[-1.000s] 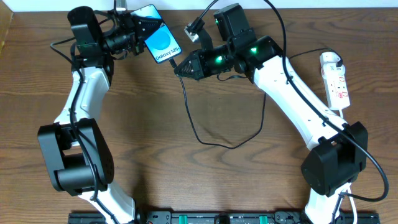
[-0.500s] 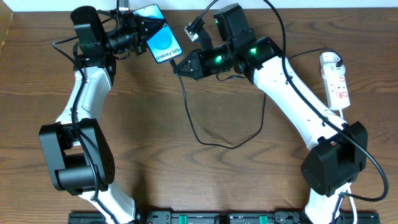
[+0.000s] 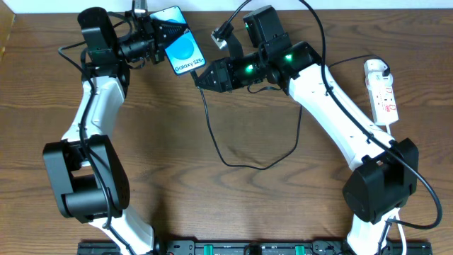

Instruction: Plug charger to phone and switch on socket

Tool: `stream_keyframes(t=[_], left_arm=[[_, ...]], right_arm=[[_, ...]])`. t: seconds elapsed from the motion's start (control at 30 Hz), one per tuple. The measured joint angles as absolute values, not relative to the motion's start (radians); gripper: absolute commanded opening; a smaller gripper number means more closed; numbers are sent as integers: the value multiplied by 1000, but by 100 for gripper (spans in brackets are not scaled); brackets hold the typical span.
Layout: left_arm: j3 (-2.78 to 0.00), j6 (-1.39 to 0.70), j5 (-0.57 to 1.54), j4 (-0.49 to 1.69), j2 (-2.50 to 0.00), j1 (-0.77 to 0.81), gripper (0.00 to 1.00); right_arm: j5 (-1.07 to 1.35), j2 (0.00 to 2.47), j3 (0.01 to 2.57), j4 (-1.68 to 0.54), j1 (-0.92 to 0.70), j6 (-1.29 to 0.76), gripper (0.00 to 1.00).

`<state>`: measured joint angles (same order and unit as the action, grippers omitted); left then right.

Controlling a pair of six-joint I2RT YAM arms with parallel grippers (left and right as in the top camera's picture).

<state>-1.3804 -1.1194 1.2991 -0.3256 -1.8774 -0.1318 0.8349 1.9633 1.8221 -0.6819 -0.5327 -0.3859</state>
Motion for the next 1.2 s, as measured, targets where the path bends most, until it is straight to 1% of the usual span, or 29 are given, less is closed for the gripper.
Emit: stream_keyframes(t=[0.1, 0.23, 0.5, 0.63, 0.77, 0.9, 1.03, 1.2], left_arm=[[-1380, -1066, 1316, -277, -1877, -134, 7], [-1380, -949, 1336, -126, -1878, -134, 7], [-1383, -559, 1320, 335, -1879, -129, 7], [-1380, -373, 1219, 522, -1880, -96, 7], [-1381, -253, 1113, 606, -1880, -37, 7], [-1381, -162, 1036, 625, -1880, 43, 7], [-1381, -119, 1013, 621, -1908, 94, 7], [-1380, -99, 1000, 618, -2000, 101, 7]], right_arm=[[846, 1963, 1822, -683, -524, -385, 47], [864, 1963, 1822, -695, -492, -380, 47], [836, 1963, 1822, -794, -397, -327, 50], [734, 1963, 1822, -872, -375, -294, 51], [640, 1963, 1823, -928, -375, -278, 52], [567, 1964, 1823, -957, -375, -269, 52], [519, 1964, 1823, -973, -375, -266, 52], [482, 1964, 1823, -985, -375, -262, 52]])
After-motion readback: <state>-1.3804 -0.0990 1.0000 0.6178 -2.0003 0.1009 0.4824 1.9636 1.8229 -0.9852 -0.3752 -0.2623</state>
